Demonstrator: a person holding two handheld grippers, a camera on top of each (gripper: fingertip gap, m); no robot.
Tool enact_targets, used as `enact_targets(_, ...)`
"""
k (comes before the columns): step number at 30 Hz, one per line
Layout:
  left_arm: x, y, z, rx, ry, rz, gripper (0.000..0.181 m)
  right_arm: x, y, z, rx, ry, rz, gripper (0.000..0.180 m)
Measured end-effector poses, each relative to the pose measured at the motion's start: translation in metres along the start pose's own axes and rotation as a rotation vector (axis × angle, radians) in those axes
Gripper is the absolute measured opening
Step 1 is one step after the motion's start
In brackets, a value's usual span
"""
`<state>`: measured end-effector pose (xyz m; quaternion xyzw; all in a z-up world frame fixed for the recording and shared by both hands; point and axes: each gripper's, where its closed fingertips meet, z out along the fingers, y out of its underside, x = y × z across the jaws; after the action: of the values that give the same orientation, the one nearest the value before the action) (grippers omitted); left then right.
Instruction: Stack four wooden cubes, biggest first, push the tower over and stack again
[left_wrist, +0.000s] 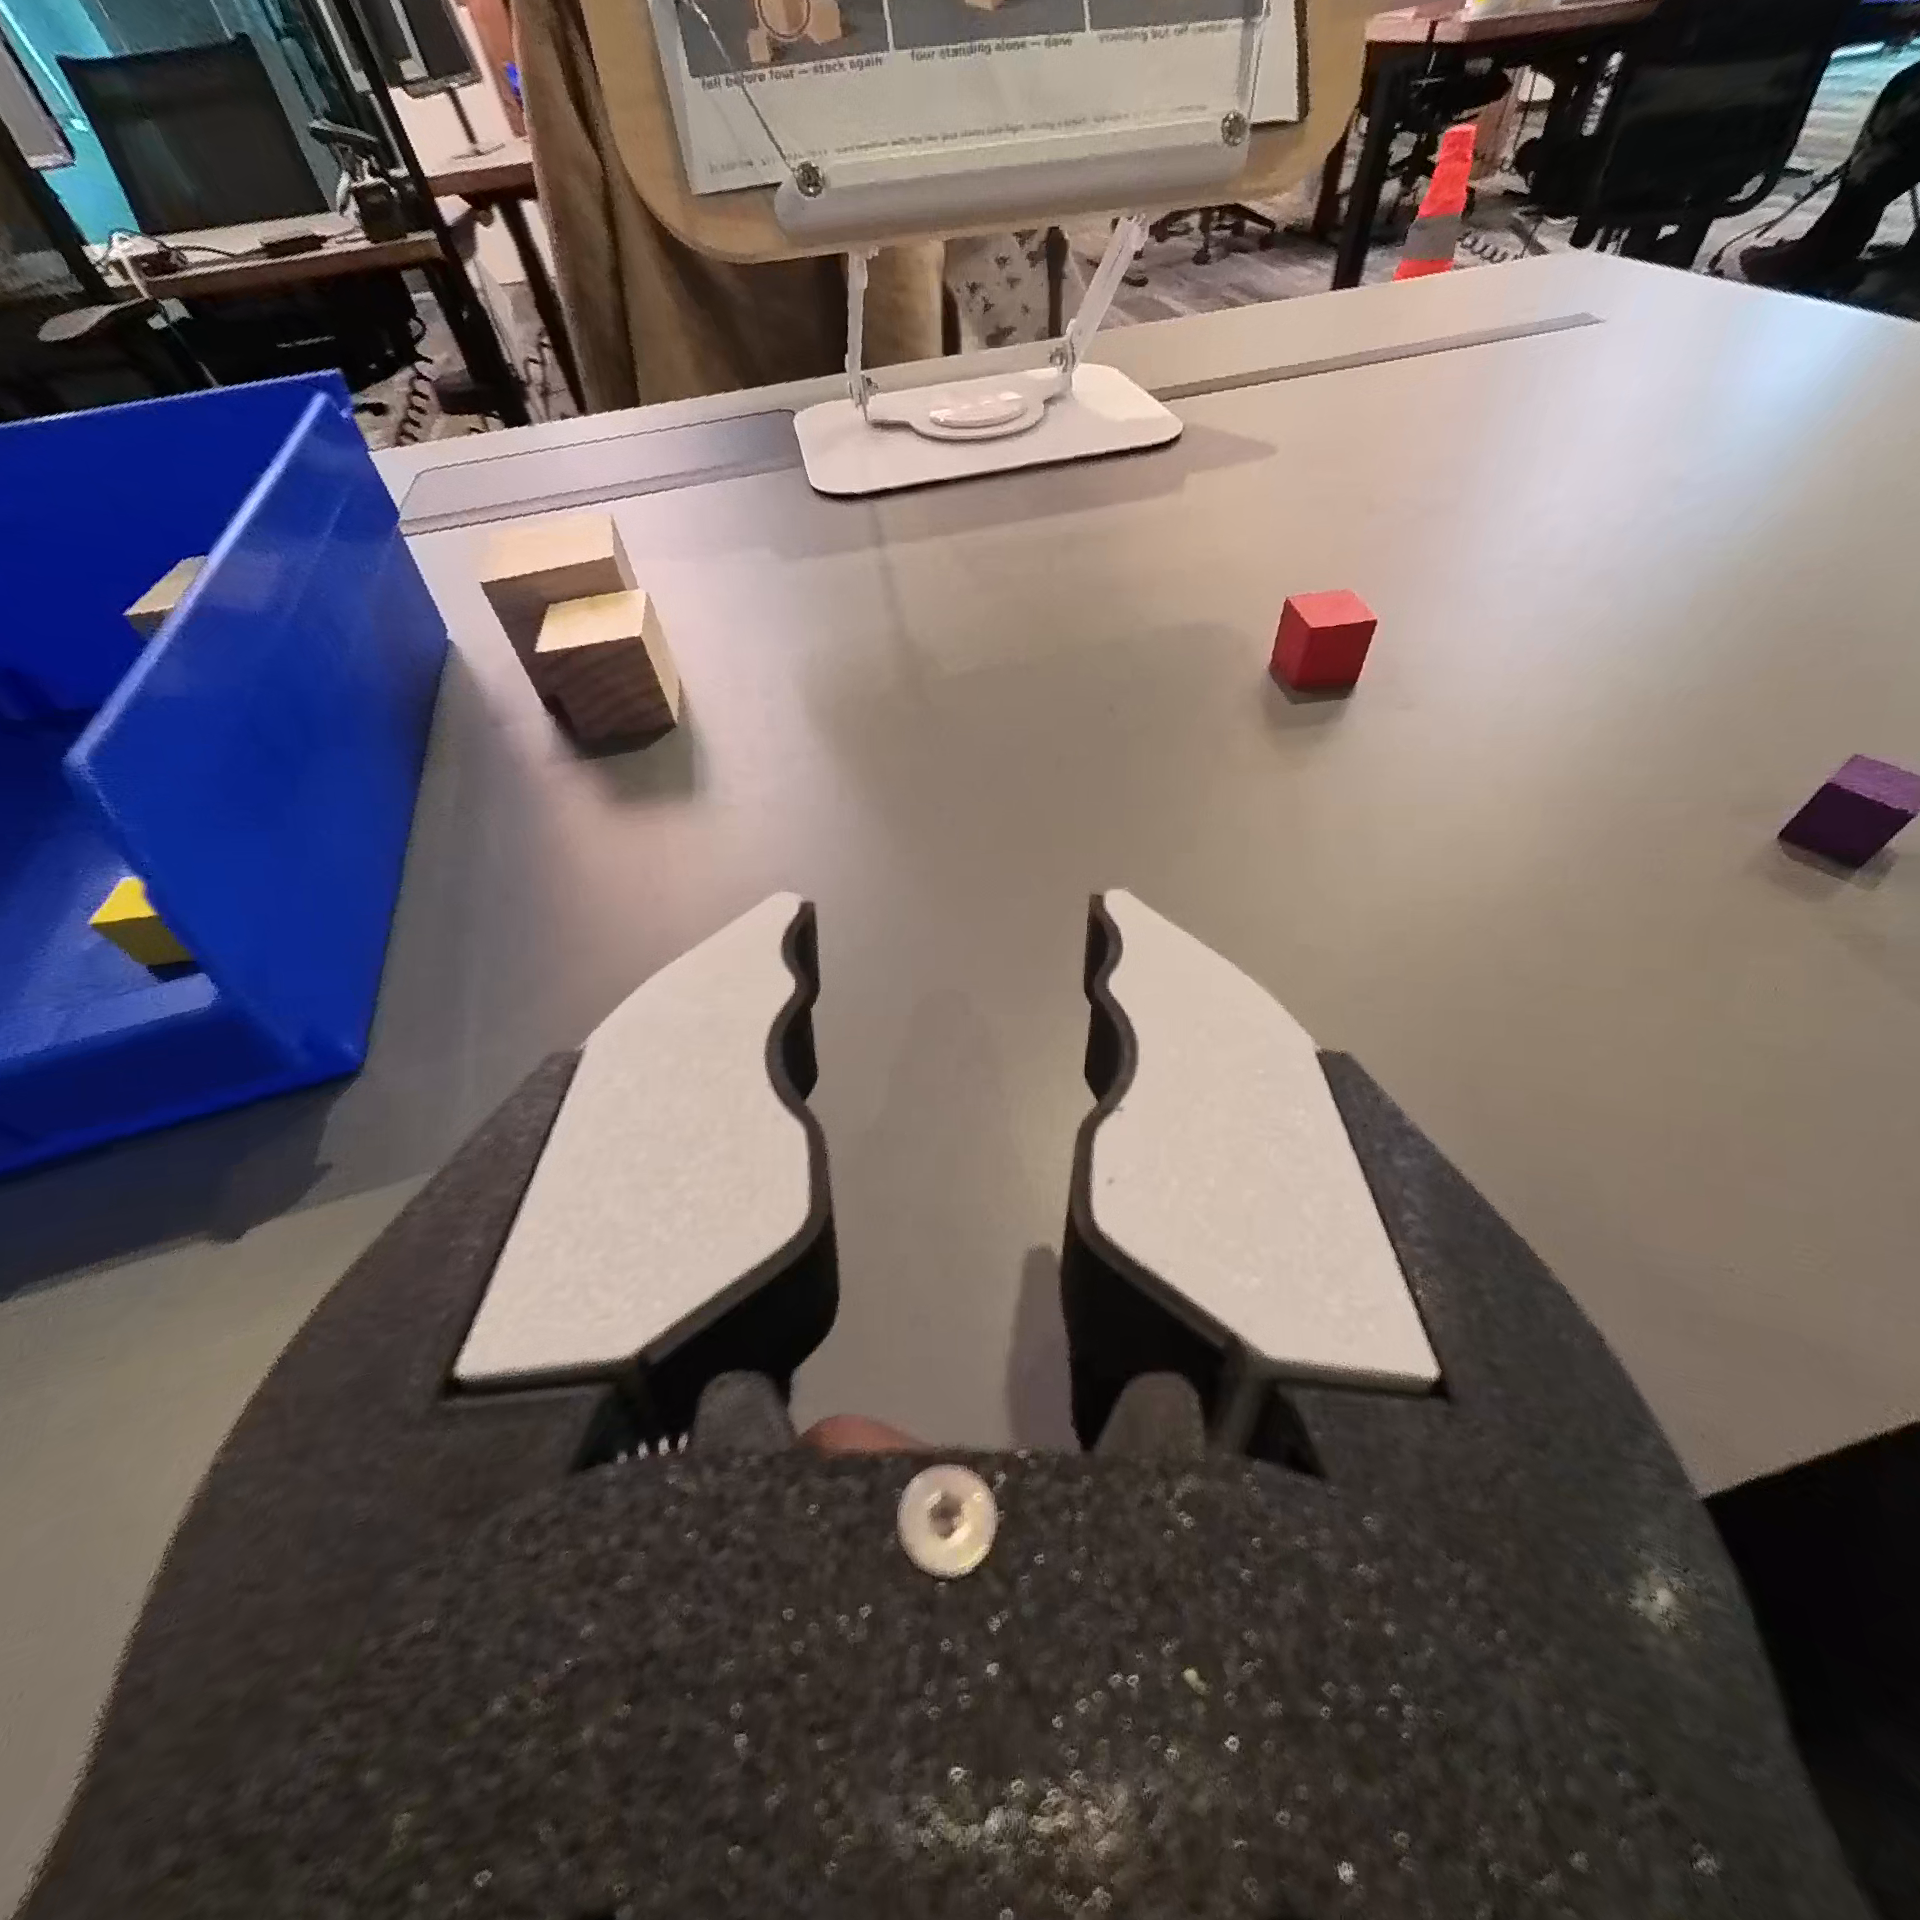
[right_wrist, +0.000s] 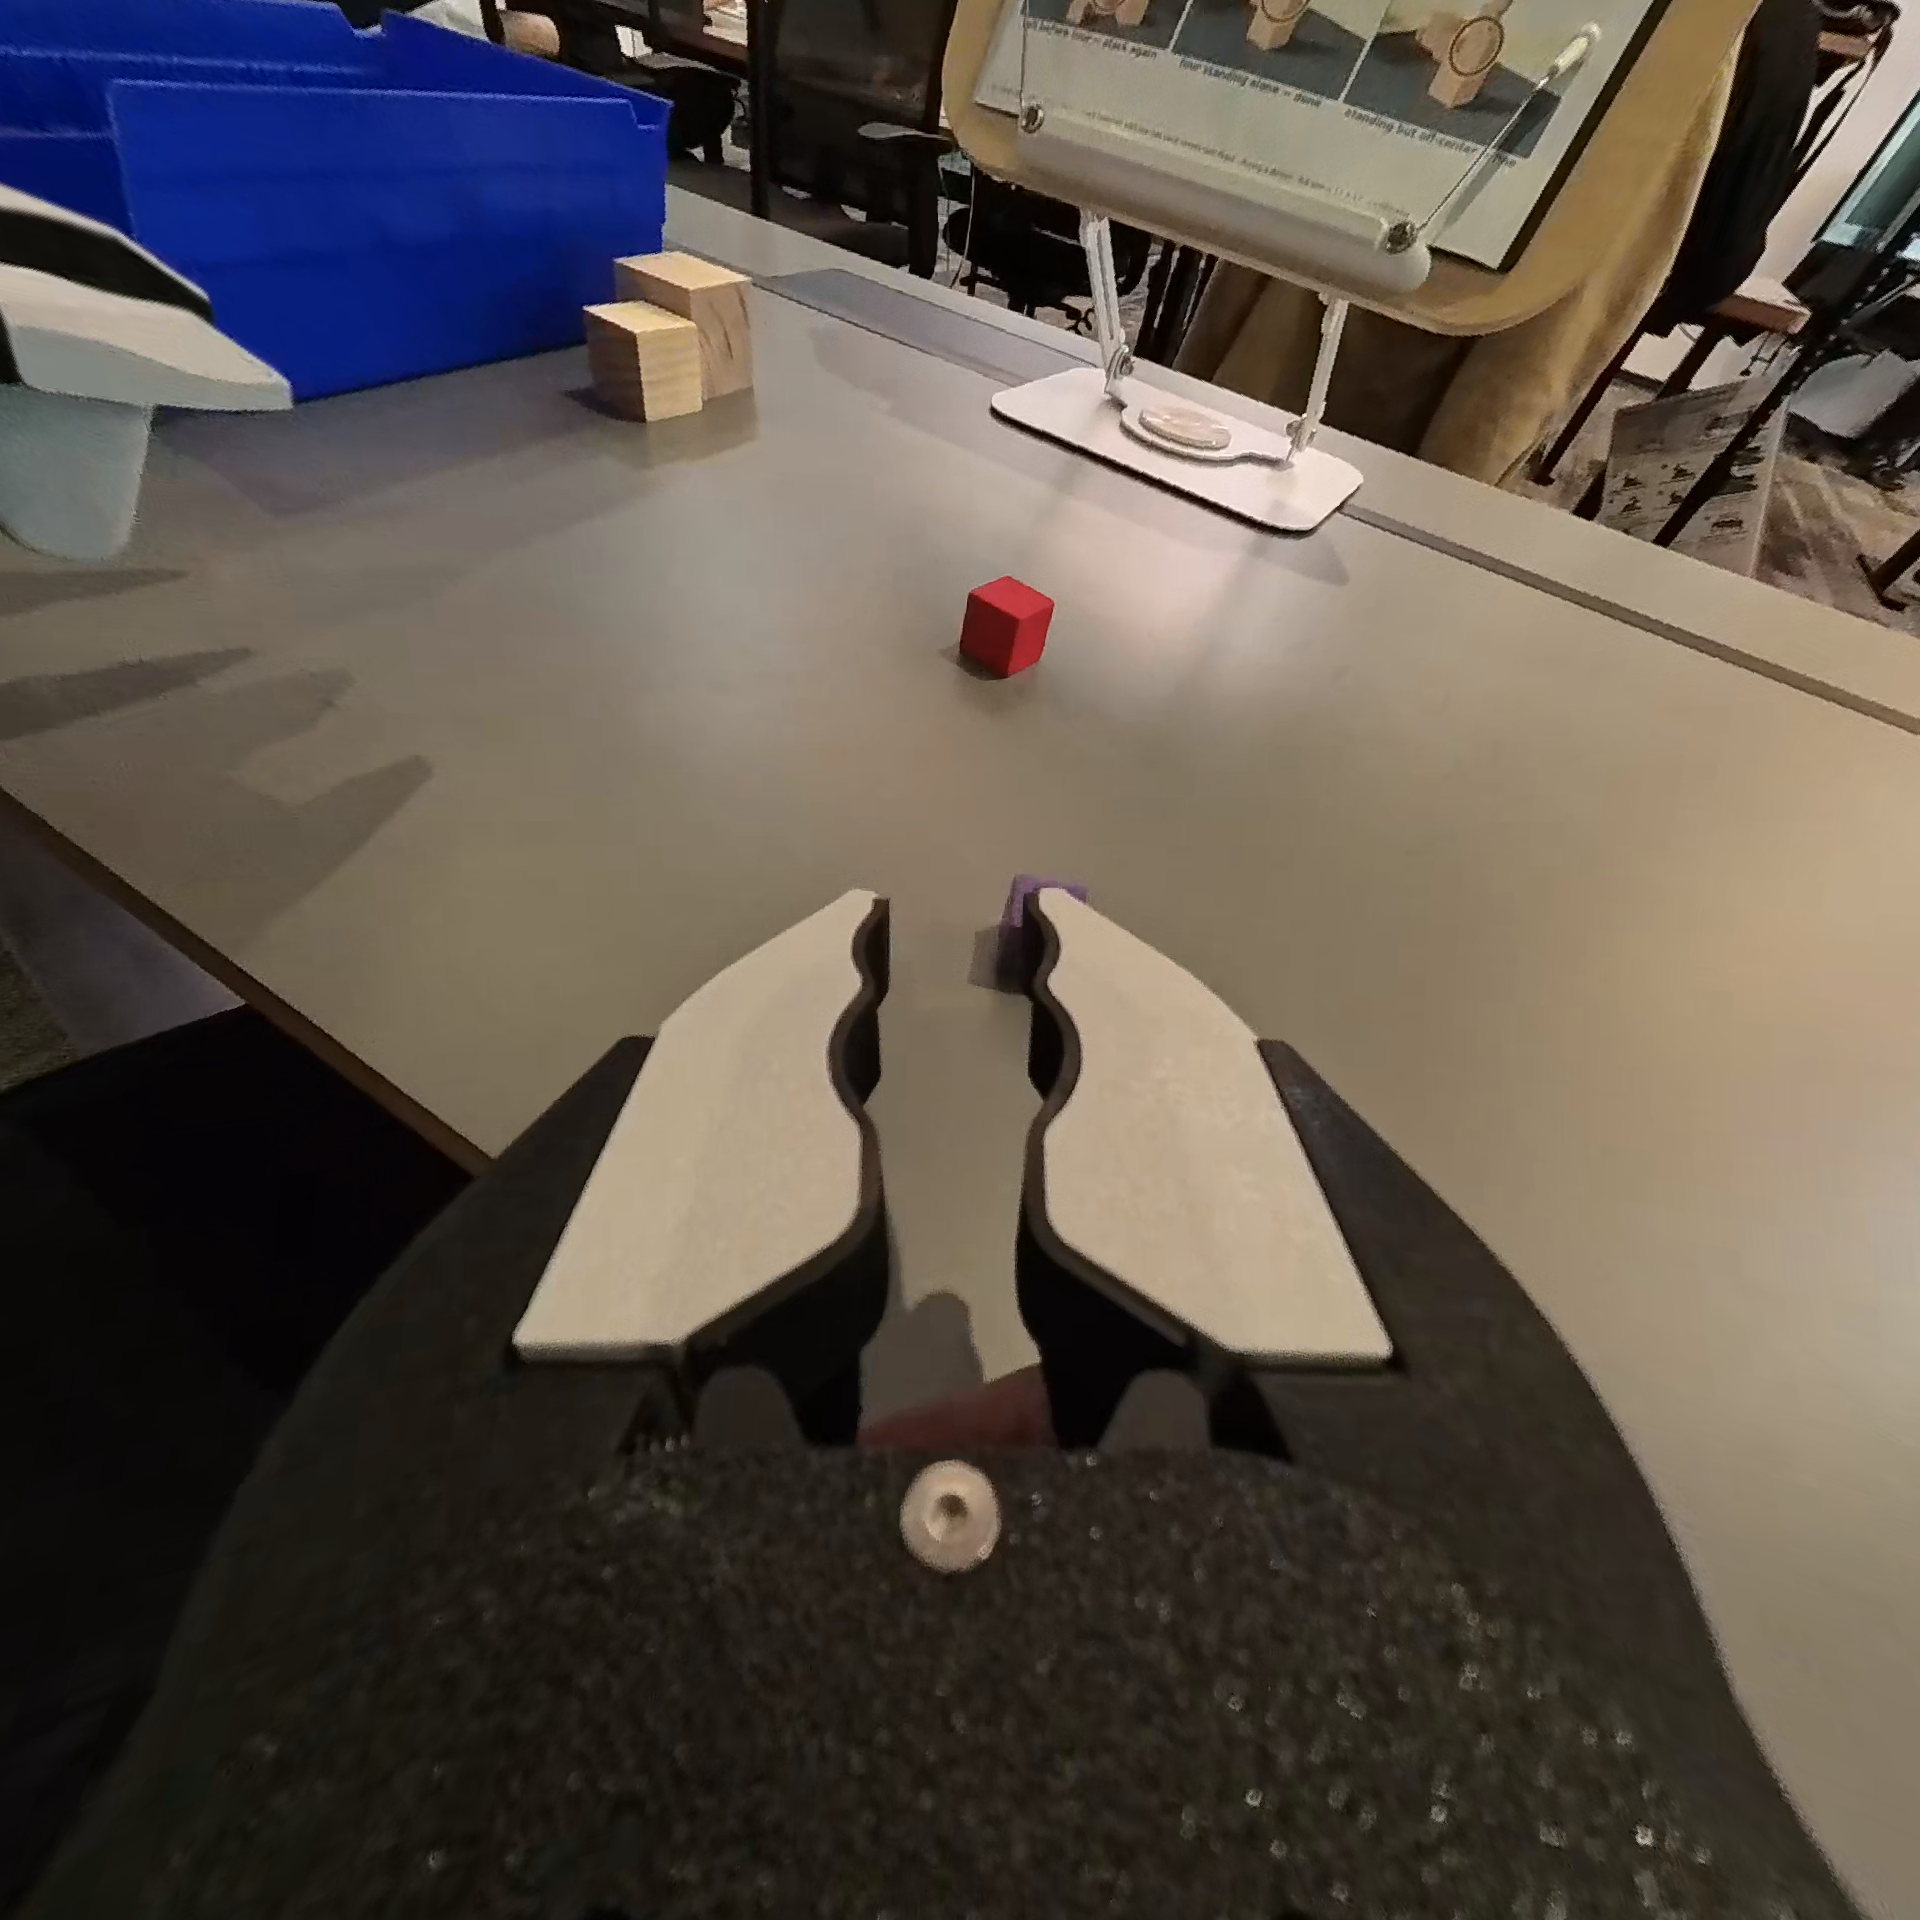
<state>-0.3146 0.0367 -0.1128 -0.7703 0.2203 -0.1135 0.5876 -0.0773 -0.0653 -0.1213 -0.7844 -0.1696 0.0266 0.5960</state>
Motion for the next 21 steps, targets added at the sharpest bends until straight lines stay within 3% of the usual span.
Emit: enact_targets(21, 0.01, 0.011, 0.01, -0.049, 0.015, 0.04, 0.049, 0.002, 0.013, 0.0, -0.039, -0.001, -0.001, 0.025)
